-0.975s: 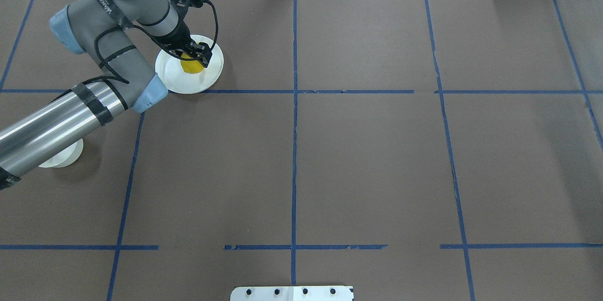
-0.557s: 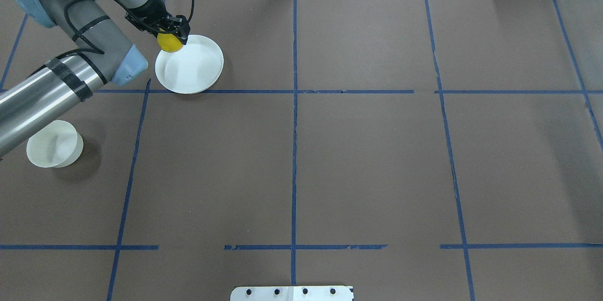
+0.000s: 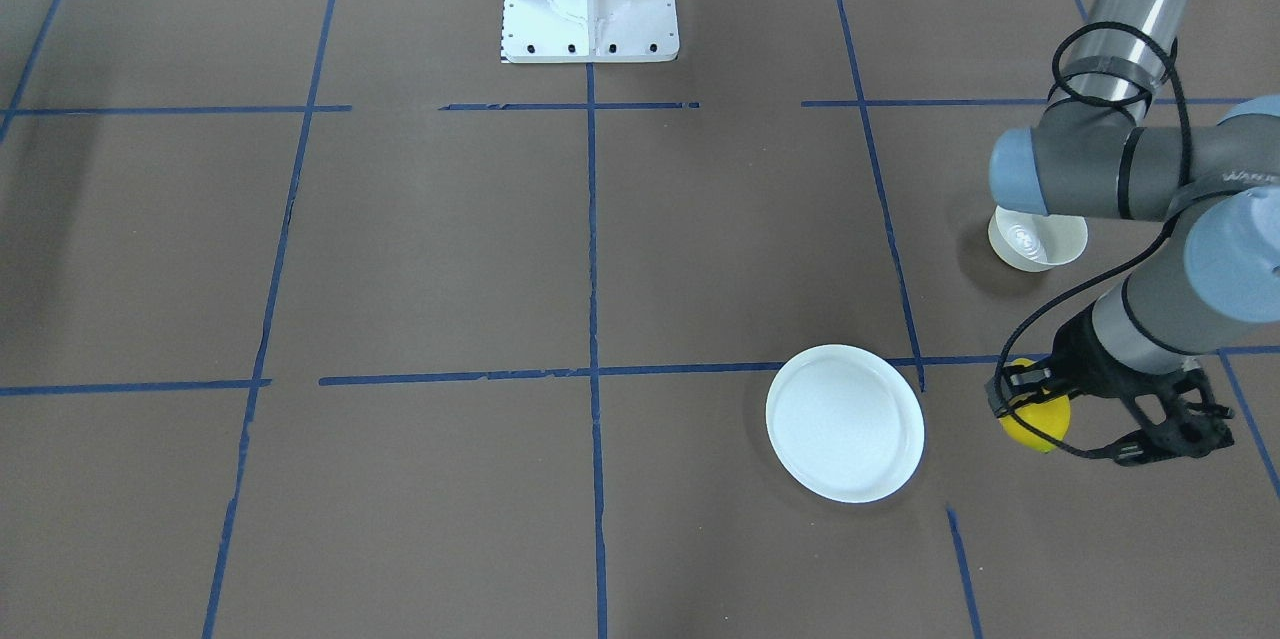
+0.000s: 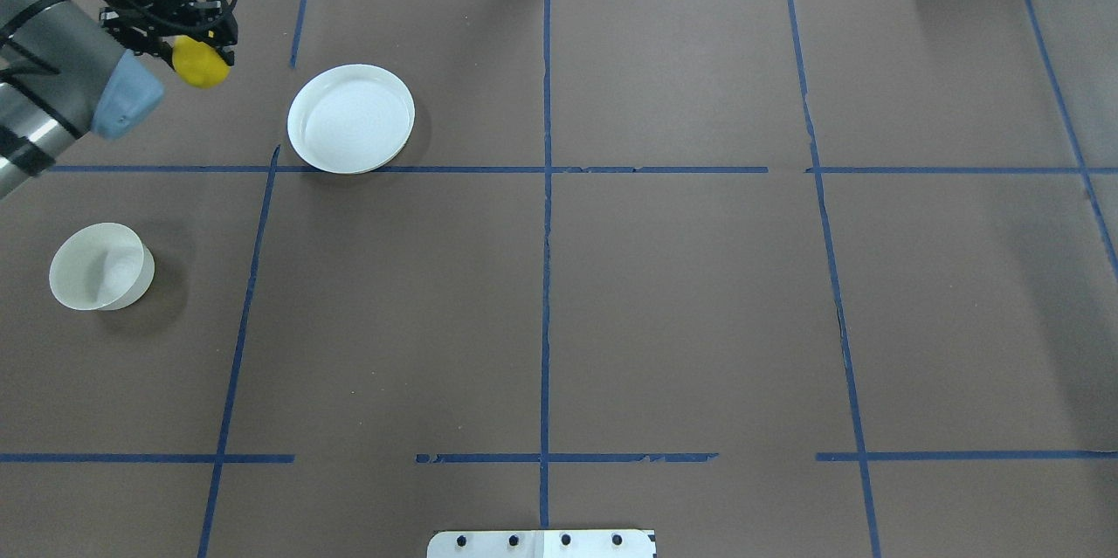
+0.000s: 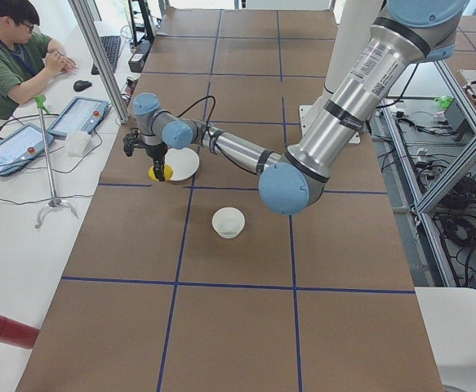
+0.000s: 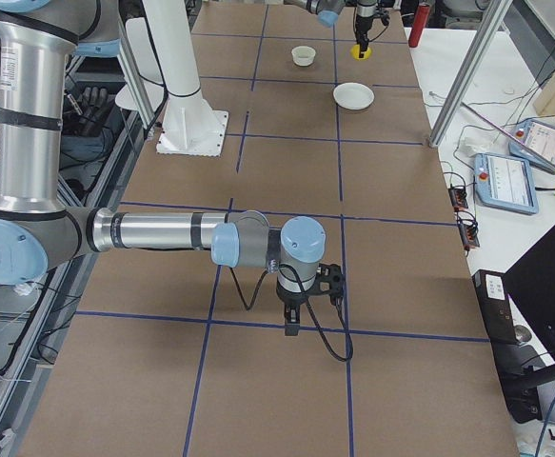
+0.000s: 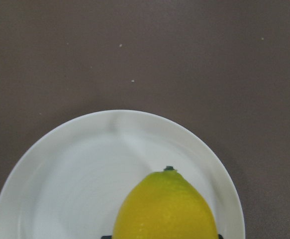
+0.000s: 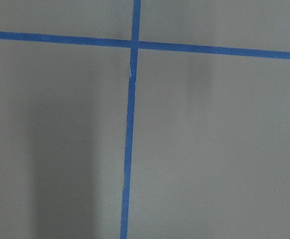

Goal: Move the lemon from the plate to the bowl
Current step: 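Lift the lemon with the left gripper and carry it toward the white bowl, then lower the lemon into the white bowl and open the left gripper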

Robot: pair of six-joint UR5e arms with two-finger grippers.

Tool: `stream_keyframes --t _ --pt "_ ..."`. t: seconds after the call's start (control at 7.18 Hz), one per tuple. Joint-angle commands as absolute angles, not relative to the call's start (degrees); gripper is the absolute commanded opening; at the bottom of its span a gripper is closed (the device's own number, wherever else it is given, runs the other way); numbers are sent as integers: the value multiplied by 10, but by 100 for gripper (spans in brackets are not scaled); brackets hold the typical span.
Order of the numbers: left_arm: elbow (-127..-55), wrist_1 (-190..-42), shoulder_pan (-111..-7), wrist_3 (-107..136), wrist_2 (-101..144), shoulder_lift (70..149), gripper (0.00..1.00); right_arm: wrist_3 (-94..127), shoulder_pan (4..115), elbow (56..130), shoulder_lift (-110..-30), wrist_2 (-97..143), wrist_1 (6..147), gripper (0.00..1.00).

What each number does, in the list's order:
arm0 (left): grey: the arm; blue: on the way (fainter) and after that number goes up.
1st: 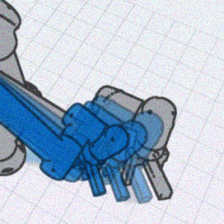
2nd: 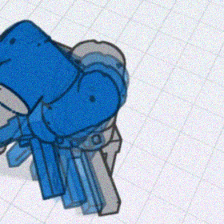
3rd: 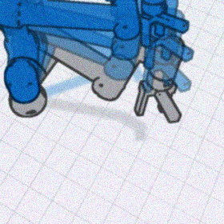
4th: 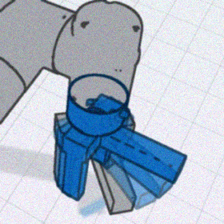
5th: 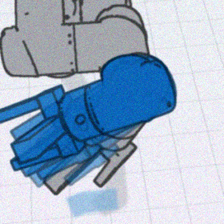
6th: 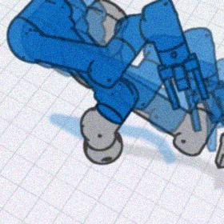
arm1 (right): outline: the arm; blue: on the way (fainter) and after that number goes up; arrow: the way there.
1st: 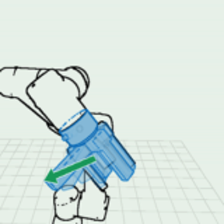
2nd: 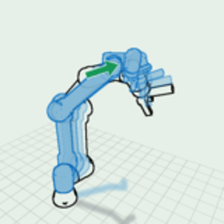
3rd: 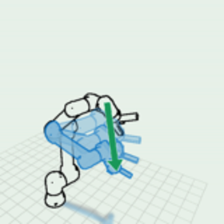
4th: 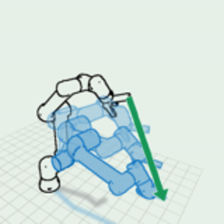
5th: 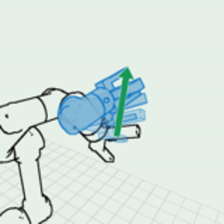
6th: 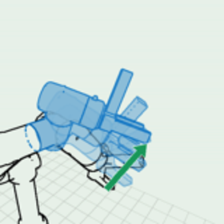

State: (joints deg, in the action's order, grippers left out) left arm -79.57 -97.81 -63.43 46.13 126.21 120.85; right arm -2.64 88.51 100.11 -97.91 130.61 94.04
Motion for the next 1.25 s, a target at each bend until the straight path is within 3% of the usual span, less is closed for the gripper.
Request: stream_keyframes --t 0.0,0.28,0.56,1.11 --pt "-939 -990 -639 459 1263 1065 3 -26 885 1001 -979 1306 940 100" --pt "-998 -1100 -639 457 1262 940 2 -26 885 1001 -978 1306 940 100" --pt "-999 -1198 -637 463 1258 858 2 -26 885 1001 -979 1306 940 100" --pt "-1000 -1252 -562 567 1224 824 2 -26 885 1001 -979 1306 940 100"
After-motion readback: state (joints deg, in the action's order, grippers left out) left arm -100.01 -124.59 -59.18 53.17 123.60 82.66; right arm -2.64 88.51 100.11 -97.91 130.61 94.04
